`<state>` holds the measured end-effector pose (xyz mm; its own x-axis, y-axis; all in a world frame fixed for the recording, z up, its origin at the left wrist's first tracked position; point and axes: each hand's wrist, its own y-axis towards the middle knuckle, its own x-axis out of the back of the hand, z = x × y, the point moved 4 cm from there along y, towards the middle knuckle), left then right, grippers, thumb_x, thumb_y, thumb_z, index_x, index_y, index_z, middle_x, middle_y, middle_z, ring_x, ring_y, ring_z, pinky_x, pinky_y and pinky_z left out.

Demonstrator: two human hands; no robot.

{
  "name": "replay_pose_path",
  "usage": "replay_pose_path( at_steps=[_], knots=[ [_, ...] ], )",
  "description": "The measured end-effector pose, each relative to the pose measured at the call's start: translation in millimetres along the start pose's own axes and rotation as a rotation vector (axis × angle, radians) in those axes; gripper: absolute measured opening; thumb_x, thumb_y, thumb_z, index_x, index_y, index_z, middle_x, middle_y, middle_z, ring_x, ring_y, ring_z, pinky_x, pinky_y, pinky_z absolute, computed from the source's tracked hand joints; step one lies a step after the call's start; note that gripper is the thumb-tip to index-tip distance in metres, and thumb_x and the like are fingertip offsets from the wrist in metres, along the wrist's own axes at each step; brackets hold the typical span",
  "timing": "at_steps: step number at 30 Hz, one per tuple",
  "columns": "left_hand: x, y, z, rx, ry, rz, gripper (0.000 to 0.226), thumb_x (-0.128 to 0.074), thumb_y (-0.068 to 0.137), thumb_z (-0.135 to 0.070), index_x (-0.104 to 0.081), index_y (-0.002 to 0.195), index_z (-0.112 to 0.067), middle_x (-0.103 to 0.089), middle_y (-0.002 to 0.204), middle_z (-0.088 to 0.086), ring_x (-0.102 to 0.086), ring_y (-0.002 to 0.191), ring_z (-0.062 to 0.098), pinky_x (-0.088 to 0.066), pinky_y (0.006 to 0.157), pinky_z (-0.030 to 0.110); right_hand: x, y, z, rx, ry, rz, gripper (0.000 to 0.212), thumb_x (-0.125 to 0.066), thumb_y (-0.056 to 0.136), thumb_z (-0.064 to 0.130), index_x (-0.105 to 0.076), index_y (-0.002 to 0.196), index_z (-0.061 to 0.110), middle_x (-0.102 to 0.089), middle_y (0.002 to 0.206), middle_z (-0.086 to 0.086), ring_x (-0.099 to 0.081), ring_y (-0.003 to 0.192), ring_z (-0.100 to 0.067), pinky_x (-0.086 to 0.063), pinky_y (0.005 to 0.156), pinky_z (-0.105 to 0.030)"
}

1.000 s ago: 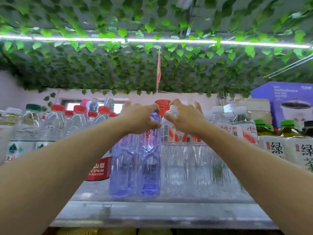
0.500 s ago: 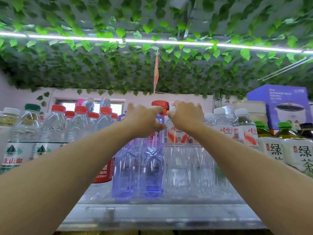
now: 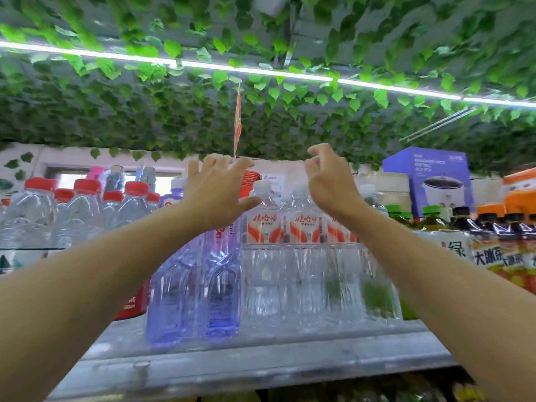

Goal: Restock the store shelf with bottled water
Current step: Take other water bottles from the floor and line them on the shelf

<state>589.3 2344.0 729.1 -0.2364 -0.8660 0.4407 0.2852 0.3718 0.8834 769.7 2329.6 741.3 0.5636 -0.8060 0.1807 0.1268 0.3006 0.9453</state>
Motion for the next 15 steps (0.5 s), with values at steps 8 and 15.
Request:
replay_pose_path(
  at_steps=[8,15],
  knots=[
    [-22,26,-64,-0.104,-0.032,0.062,0.048,-0.044,0.095,-0.044,-0.033,0.139,-0.029,-0.059,0.122,0.007,-0.044,0.122,0.027,-0.024,0.104,0.041,31,0,-72,-0.143,-0.159,0.058,0.032,-0.035,0.098,0.017,-0.051,0.124,0.009,-0.055,0.12,-0.013,-0.049,0.111,-0.028,-0.042,0.096,-0.047],
    [-49,63,-85,0.023,-0.024,0.166,0.038,-0.037,0.098,-0.042,-0.049,0.126,-0.019,-0.062,0.115,0.005,-0.054,0.105,0.025,-0.031,0.093,0.04,25,10,-87,-0.021,-0.324,0.263,0.038,-0.038,0.1,0.034,-0.052,0.131,0.018,-0.063,0.121,-0.007,-0.046,0.121,-0.025,-0.022,0.108,-0.042]
  ],
)
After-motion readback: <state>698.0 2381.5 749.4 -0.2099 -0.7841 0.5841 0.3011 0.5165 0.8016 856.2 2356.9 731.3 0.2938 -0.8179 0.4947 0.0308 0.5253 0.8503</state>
